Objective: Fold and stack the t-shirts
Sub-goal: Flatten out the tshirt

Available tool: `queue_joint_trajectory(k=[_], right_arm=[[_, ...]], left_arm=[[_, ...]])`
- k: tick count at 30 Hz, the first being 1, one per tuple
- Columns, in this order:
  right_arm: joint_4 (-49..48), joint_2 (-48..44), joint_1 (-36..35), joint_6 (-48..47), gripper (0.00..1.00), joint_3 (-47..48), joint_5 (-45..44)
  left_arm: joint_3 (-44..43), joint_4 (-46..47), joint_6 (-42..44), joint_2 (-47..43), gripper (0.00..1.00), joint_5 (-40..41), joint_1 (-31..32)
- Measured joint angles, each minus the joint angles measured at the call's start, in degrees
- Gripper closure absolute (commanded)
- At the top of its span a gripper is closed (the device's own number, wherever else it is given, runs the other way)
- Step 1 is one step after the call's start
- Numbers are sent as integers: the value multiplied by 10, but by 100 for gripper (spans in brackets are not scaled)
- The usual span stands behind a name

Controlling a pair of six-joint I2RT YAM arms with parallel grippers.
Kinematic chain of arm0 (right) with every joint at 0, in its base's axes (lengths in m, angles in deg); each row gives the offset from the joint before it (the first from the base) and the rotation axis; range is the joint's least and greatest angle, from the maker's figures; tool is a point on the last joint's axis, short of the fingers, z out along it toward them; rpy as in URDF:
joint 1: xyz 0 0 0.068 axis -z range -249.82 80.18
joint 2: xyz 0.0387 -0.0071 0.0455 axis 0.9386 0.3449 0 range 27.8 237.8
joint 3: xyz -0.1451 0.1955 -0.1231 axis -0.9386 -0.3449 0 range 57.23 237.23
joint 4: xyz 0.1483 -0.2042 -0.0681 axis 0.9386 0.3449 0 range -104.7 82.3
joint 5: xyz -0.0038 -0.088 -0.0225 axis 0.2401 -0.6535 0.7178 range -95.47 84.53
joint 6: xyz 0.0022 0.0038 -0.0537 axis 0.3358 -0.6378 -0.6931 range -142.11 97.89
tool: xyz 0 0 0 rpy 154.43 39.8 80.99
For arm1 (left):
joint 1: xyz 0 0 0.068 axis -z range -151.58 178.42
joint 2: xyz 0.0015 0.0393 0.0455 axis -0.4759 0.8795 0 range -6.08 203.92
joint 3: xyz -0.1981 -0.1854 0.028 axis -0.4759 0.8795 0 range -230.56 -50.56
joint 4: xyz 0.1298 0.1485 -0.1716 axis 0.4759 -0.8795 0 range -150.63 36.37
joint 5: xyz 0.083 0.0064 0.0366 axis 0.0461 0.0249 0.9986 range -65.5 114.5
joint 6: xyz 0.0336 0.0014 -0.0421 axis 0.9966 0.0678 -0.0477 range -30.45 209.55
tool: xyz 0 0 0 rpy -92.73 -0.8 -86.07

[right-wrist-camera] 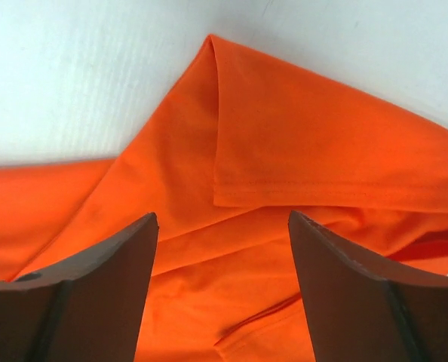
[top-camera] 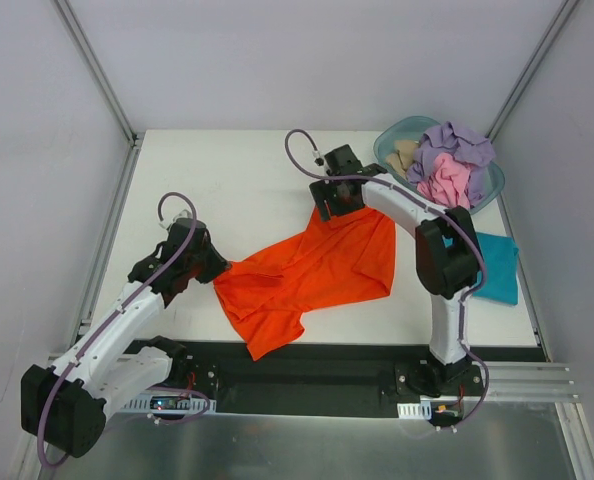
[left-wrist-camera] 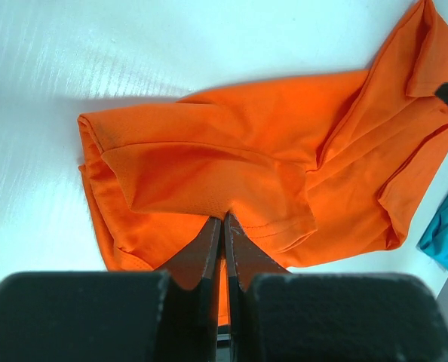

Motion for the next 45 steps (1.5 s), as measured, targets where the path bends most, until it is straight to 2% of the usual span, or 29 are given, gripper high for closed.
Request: queue_joint_trajectory(k=[11,14,17,18,21,27,29,35,45], right_arm=[[56,106,-1,-19,44,72,-26],[59,119,-1,-24,51,86,-34],[62,132,-1,-26,68,104,-44],[62,135,-1,-27,78,109,-47],[62,138,-1,-28,90,113,-60],[62,137,-2,-28,99,113,-89],[61,131,-2,-30,99,111,-103],[57,42,0,-42,99,74,-170],[30,-239,26,-105,99,62,-266]], left_arm=[[0,0,2,4,100,0,0],[0,0,2,10,100,0,0],[0,-1,2,12,100,0,0],[0,-1,2,12,100,0,0],[0,-1,2,12,100,0,0],[0,-1,3,5,100,0,-4],[0,-1,5,0,100,1,-8],[-27,-12,28,-9,100,23,-20],[-231,-12,102,-34,100,112,-22]])
